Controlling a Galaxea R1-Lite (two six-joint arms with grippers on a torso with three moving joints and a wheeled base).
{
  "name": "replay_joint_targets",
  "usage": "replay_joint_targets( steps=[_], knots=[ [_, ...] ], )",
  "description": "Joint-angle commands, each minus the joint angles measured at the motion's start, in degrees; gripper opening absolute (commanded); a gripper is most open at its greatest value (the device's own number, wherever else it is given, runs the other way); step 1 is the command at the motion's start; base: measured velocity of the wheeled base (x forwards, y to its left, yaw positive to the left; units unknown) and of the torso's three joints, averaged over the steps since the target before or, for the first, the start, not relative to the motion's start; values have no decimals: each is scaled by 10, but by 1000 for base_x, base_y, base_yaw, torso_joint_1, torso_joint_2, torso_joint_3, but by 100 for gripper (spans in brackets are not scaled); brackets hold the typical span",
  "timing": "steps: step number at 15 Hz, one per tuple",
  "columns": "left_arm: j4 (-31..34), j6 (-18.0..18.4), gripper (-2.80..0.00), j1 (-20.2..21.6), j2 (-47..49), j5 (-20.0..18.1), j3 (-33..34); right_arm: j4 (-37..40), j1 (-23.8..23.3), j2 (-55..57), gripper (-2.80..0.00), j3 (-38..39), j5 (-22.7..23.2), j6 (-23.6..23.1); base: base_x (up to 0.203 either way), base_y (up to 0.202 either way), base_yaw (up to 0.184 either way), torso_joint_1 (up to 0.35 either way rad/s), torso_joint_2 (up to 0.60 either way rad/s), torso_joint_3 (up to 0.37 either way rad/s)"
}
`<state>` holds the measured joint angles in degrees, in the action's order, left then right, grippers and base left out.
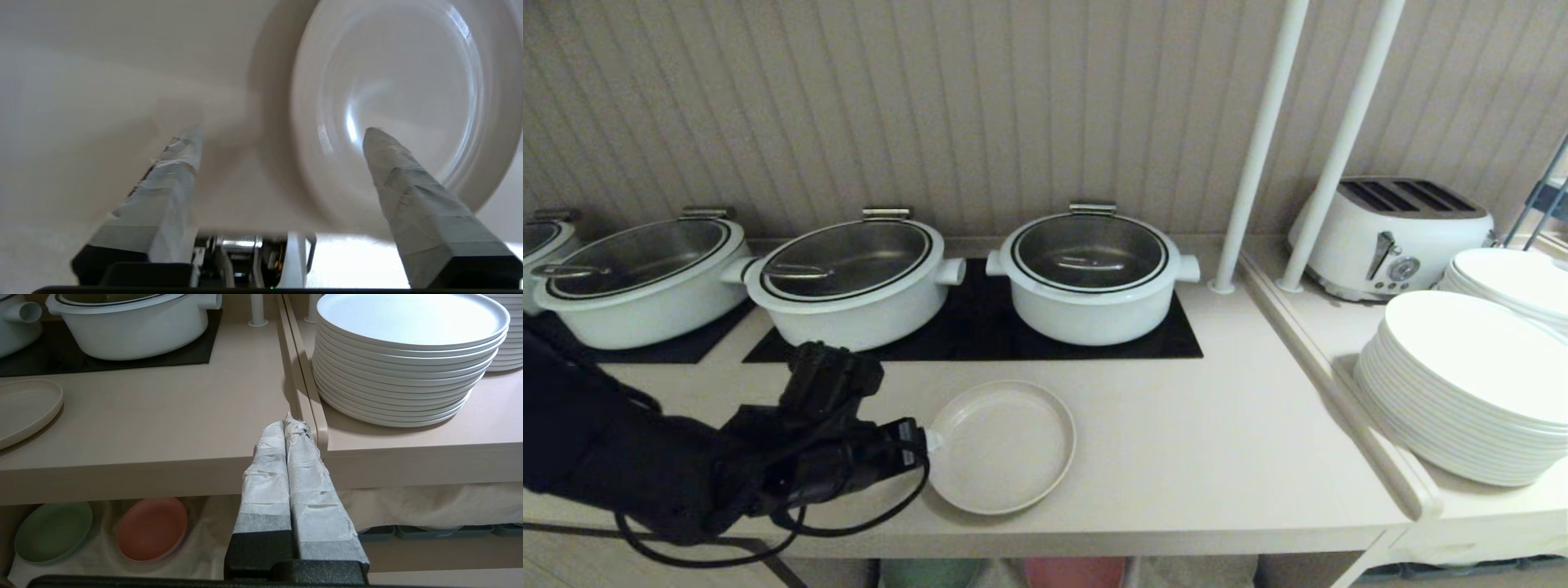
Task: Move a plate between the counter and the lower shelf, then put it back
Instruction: Put the plate
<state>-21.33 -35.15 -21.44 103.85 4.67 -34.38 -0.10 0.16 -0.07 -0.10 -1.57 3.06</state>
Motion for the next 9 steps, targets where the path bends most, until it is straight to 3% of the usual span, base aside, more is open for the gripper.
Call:
replay_joint_targets(
  steps=[1, 9],
  knots=[
    [-2, -2, 0, 0, -60, 0, 40, 0, 0, 1, -280, 0, 0, 0, 0, 0, 0, 0, 0, 0],
    [3, -4, 0, 0, -156, -1, 112, 0, 0, 1, -280, 0, 0, 0, 0, 0, 0, 0, 0, 0]
  ],
)
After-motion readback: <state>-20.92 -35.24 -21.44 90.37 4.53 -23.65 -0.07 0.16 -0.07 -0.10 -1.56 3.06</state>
